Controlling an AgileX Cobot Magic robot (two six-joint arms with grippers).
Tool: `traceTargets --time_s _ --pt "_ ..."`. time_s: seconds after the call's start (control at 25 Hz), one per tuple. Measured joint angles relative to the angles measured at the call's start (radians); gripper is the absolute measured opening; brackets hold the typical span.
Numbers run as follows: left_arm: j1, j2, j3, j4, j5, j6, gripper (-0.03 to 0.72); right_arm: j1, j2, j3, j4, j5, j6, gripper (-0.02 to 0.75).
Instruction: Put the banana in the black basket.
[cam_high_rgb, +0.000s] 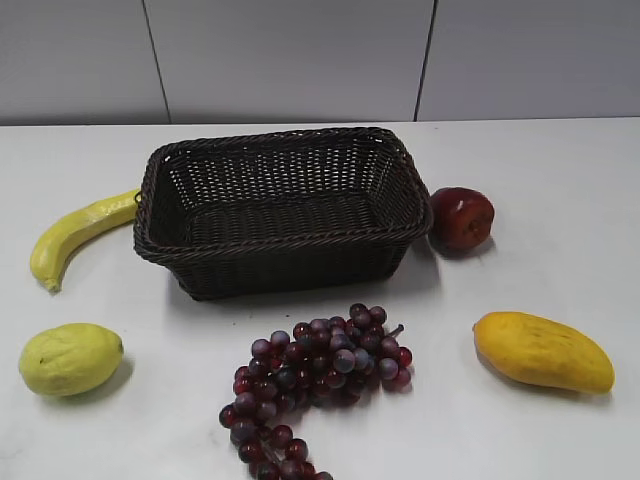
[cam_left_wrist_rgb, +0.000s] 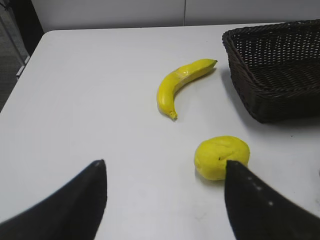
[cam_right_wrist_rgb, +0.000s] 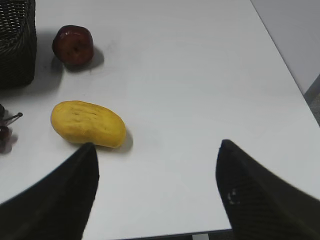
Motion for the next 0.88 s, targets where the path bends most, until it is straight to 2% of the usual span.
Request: traceTargets --time_s 0.88 --pt "0.0 0.031 -0.012 0.003 -0.025 0.0 0.54 0.0 0.0 0.0 0.0 0.0 0.0 0.583"
